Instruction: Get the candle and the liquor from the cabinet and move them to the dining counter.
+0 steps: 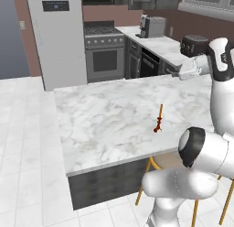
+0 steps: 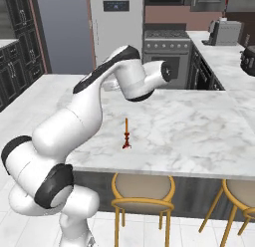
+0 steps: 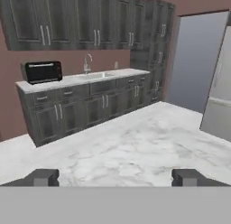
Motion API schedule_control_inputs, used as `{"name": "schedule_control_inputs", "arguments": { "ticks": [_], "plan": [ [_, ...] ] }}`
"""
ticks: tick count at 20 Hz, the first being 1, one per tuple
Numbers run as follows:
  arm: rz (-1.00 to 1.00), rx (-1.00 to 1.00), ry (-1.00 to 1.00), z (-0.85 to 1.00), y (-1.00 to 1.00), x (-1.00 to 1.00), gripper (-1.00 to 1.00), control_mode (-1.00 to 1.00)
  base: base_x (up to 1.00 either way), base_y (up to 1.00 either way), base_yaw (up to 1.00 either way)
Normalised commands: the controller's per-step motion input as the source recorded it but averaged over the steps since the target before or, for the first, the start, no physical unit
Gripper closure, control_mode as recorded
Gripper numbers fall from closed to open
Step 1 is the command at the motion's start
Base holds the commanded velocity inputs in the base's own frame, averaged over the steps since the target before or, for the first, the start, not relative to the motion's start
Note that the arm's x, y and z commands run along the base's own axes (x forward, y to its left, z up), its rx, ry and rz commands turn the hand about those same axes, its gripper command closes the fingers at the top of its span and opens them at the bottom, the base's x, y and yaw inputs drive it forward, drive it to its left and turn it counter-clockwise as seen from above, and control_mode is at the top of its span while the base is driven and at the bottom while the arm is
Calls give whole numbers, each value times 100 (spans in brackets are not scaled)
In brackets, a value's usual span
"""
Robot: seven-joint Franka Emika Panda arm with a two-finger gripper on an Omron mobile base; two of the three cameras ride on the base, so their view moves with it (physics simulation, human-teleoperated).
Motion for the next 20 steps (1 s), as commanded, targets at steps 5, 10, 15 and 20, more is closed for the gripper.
{"name": "schedule_control_inputs", "arguments": {
  "ticks": [5, 10, 15, 20],
  "plan": [
    [-33, -13, 9, 10, 39, -60, -100, -100, 0, 0, 0],
    [-36, -14, 12, 2, 63, -45, -100, -100, 0, 0, 0],
    [-36, -15, 14, 5, 68, -35, -100, -100, 0, 0, 0],
    [-26, -7, 16, 2, 22, -50, -100, -100, 0, 0, 0]
  ]
}}
